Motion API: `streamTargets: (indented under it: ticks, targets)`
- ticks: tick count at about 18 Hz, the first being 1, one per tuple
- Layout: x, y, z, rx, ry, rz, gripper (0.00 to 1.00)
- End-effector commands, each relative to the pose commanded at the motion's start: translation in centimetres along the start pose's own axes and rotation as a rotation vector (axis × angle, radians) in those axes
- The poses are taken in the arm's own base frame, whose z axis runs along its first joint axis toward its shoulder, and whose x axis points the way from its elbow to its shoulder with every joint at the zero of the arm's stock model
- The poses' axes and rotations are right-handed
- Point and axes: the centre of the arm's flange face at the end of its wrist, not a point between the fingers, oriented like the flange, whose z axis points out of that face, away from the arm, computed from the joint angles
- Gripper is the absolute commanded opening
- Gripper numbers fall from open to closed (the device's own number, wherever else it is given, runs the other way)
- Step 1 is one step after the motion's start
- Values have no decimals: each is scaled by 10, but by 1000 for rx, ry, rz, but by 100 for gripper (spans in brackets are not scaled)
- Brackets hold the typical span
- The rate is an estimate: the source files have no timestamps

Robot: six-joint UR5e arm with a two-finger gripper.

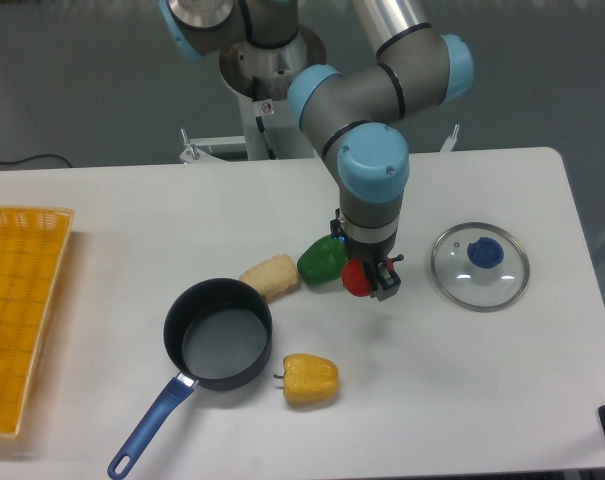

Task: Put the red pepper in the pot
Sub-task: 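Hold the red pepper in the gripper and lift it slightly, then carry the red pepper over the dark blue saucepan and lower it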

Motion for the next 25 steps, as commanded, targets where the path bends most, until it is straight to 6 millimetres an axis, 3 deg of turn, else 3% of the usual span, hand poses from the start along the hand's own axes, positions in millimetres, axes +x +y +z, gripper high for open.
streamTargets:
  ticks: [8,20,25]
  targets:
    - [-1,-6,-1,0,-8,-9,64]
    - [23,-102,-6,-20,-26,-49,64]
    - [26,-164,3,-42,-37,-93,64]
